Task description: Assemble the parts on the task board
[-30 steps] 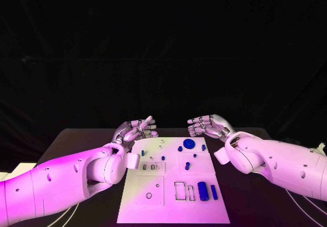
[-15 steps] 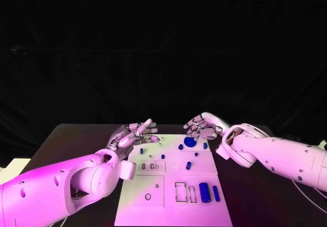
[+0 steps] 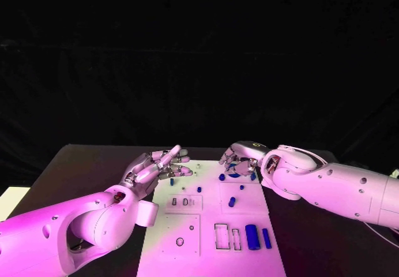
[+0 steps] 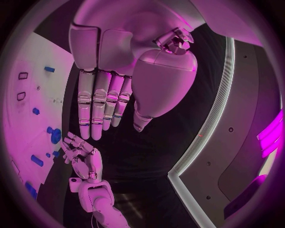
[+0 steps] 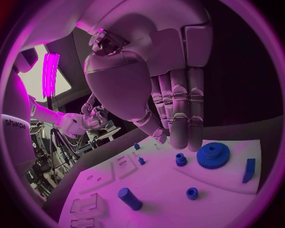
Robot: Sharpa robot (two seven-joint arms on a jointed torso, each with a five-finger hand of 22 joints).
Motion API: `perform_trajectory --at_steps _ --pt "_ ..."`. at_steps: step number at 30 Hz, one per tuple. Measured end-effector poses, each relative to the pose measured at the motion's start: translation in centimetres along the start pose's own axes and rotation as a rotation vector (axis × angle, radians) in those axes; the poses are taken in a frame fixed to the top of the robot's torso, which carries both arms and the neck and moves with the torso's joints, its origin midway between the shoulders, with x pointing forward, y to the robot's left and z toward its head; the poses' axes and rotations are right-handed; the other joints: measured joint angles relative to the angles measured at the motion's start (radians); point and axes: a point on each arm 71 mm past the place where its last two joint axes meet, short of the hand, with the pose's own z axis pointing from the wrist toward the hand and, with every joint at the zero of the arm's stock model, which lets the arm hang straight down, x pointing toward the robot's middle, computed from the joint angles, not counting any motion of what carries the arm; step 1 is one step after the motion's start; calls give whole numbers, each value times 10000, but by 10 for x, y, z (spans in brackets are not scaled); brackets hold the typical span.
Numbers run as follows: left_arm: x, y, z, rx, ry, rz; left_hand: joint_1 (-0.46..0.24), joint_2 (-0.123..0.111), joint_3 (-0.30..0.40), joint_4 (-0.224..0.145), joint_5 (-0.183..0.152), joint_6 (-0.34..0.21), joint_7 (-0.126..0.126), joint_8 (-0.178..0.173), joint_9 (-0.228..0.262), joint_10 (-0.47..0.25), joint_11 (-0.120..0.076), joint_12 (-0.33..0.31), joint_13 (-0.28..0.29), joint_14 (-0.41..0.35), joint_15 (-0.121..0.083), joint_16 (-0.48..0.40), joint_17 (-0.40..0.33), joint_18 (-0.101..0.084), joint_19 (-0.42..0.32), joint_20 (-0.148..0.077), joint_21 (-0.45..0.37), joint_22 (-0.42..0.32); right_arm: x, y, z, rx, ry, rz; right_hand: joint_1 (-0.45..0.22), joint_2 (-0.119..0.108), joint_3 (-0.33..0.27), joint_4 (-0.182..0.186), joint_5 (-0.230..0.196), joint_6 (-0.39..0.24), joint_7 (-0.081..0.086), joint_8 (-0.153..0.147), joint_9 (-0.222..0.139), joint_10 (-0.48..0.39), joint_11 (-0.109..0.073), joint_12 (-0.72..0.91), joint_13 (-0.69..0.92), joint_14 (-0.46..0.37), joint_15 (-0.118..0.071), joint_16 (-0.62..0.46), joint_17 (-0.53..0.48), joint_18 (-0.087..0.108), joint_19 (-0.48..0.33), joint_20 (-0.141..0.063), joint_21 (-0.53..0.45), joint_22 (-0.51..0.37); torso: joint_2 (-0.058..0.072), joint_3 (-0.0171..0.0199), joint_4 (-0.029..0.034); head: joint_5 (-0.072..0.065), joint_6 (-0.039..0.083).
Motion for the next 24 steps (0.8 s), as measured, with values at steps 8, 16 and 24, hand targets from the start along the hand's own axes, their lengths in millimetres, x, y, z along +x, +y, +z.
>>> perform_trajectory --at_steps 8,16,24 --pt "2 -5 -4 45 111 -42 0 0 -39 -16 0 0 0 -38 1 0 0 -52 1 -142 24 44 59 -2 -50 50 -49 -29 -4 6 1 -76 -13 -1071 -71 -158 572 190 103 178 -63 -132 -1 -358 70 0 -66 29 40 1916 1916 0 -11 11 682 417 204 -67 82 -102 31" --pt "3 -7 -4 63 154 -41 0 0 -39 -16 0 0 -1 -38 1 -17 17 -52 1 -178 36 45 78 -2 -50 50 -48 -40 -4 8 1 27 109 -1613 -130 -344 831 393 121 207 -65 -132 -9 -576 65 0 -77 -7 77 2555 2518 0 -58 58 1020 646 326 -105 136 -169 34" --pt "3 -10 -4 74 149 -6 0 0 -39 -16 0 0 -2 -78 1 -36 36 -88 2 -193 51 45 104 -2 -86 86 -48 -44 -2 6 2 252 468 -1950 -181 -416 927 488 120 171 -102 -132 -13 -644 32 0 -77 -7 77 2963 2907 1 49 165 1489 1267 411 -133 171 -221 -22"
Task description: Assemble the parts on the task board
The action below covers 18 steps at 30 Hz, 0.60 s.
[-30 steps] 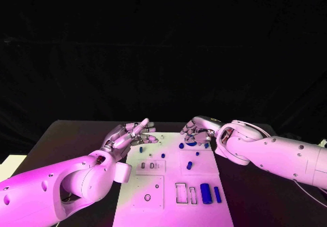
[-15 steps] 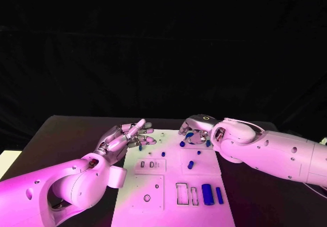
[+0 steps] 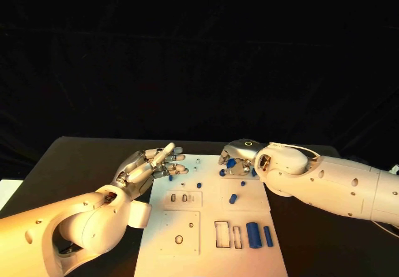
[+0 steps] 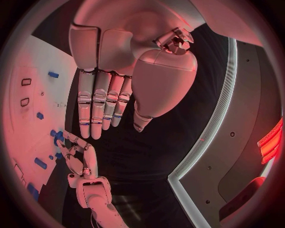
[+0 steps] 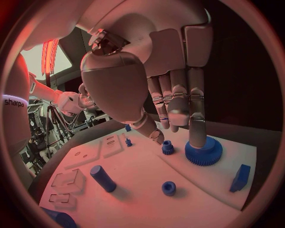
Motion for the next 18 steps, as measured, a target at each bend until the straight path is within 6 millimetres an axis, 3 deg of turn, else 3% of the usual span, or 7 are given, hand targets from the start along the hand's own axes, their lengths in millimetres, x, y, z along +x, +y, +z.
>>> perform_trajectory --at_steps 18 --pt "0 -2 2 -14 1 42 0 0 -27 28 0 0 0 0 0 -2 2 -1 1 -35 -35 0 27 0 0 0 -36 -8 4 -1 6 216 345 -75 0 0 267 267 -1 34 -34 0 11 2 0 0 1 0 -1 351 285 0 39 -40 273 265 97 -36 31 44 -109"
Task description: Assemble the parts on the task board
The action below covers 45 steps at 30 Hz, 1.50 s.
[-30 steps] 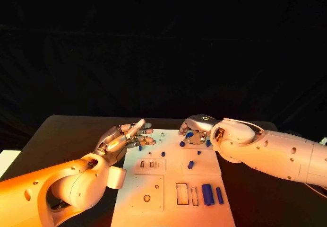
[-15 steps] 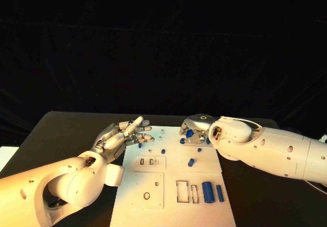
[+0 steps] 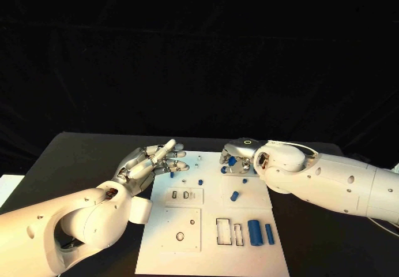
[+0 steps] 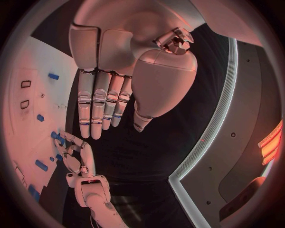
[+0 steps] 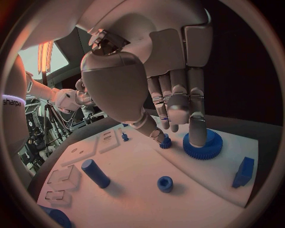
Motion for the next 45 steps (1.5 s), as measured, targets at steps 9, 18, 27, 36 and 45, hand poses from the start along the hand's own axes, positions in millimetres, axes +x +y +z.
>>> perform_trajectory --at_steps 9,18,27,36,45 --pt "0 1 1 -36 -10 6 0 0 0 0 0 0 0 -39 0 -34 33 -46 -6 -37 37 0 11 0 0 0 0 1 2 0 1 33 136 50 0 0 105 105 0 120 -7 0 23 62 17 0 0 0 0 105 104 0 0 0 113 130 35 -20 11 -19 -40" --pt "0 1 1 -62 -15 8 0 0 0 0 0 0 0 -38 1 -33 33 -46 -8 -37 37 0 24 -1 0 0 1 -9 3 -1 1 64 308 69 0 0 162 162 0 158 24 0 34 128 9 0 1 0 -1 203 153 0 -1 0 192 182 55 -27 18 -36 -65" --pt "0 1 1 -91 -19 10 0 0 1 0 0 0 0 -38 1 -33 33 -46 -7 -37 37 0 40 0 0 0 1 -9 4 -1 1 74 457 108 0 0 230 230 -1 195 61 0 43 207 18 38 1 0 -1 340 283 -1 35 36 317 351 76 -33 29 -45 -69" --pt "0 1 1 -111 -5 4 0 0 1 0 0 0 0 -38 1 -33 33 -46 -6 -37 37 0 39 0 0 -1 1 -8 3 0 3 63 499 136 0 0 360 360 -1 266 65 -12 54 328 1 38 2 0 -1 488 402 0 35 37 461 509 104 -39 33 -56 -84" --pt "0 1 1 -128 -9 6 0 0 1 0 0 0 0 -38 1 -33 33 -46 -6 -37 37 17 50 0 0 0 1 -8 3 -1 4 87 381 197 111 111 814 476 -393 411 92 -28 82 729 -35 122 -4 0 -1 927 779 0 216 1 893 1045 115 -46 59 -39 -124"
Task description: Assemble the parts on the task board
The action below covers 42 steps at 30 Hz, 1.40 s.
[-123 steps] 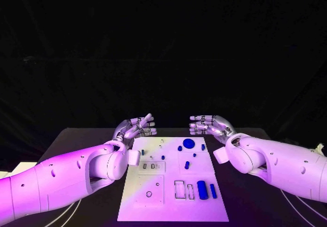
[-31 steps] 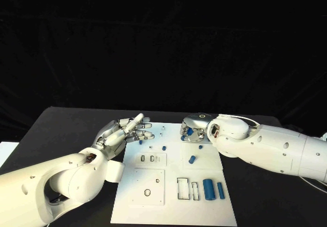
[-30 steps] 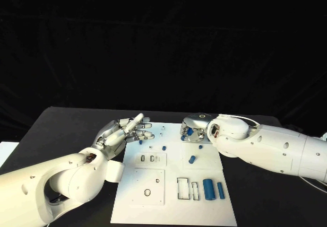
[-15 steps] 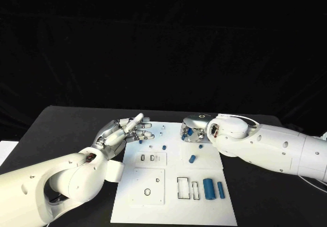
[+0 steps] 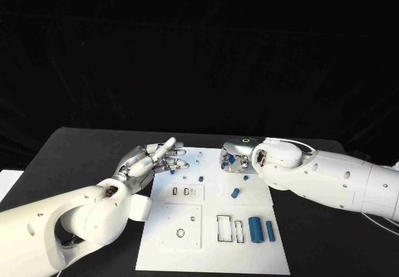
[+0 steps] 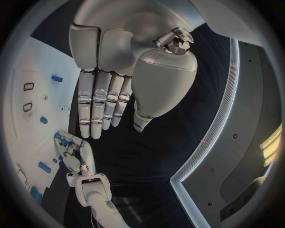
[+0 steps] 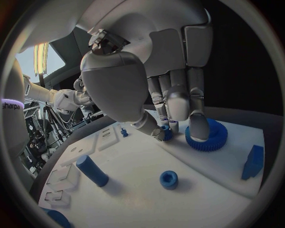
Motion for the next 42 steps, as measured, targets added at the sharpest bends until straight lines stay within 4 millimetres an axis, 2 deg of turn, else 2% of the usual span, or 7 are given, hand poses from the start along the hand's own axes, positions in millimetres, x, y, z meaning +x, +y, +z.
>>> perform_trajectory --at_steps 3,10,16,31,42 --pt "0 0 0 -8 -4 2 0 0 0 0 0 0 0 0 0 0 0 0 0 0 0 20 0 1 0 0 0 0 1 -1 -2 23 -179 45 175 59 262 -17 -270 1 1 30 41 191 53 56 1 0 0 69 74 0 35 -35 122 175 0 -5 -5 15 -9" --pt "-1 0 0 -21 -19 9 0 0 0 0 0 0 0 0 0 0 0 0 0 0 0 20 -1 -1 0 0 0 1 -4 3 -5 -19 -932 188 330 85 438 -52 -315 -1 3 30 62 243 104 72 18 0 0 128 115 1 35 -35 264 309 1 -14 -16 23 48" --pt "-2 0 1 -27 -43 20 0 0 0 0 0 0 0 0 0 0 0 0 1 0 0 20 -2 0 0 0 0 1 -11 10 -3 -112 -1615 324 361 57 519 -52 -300 -2 4 30 61 279 141 71 20 0 0 168 119 0 35 -35 306 358 11 -15 9 24 88" --pt "-1 1 1 -40 -30 13 38 38 0 0 0 -37 37 1 0 0 0 0 2 0 0 20 20 0 0 0 0 1 -20 26 16 -62 -2591 518 394 22 601 -28 -188 19 53 24 56 281 143 -46 13 0 0 206 177 0 34 -35 384 439 37 -31 15 101 166" --pt "0 1 1 -45 1 -1 38 38 0 0 0 -37 36 1 0 0 0 0 2 0 0 19 19 -1 0 0 0 2 -22 31 29 85 -2682 500 346 -25 645 17 -188 17 54 6 61 281 143 -65 3 0 0 263 214 0 33 -35 423 470 49 -43 16 114 164"
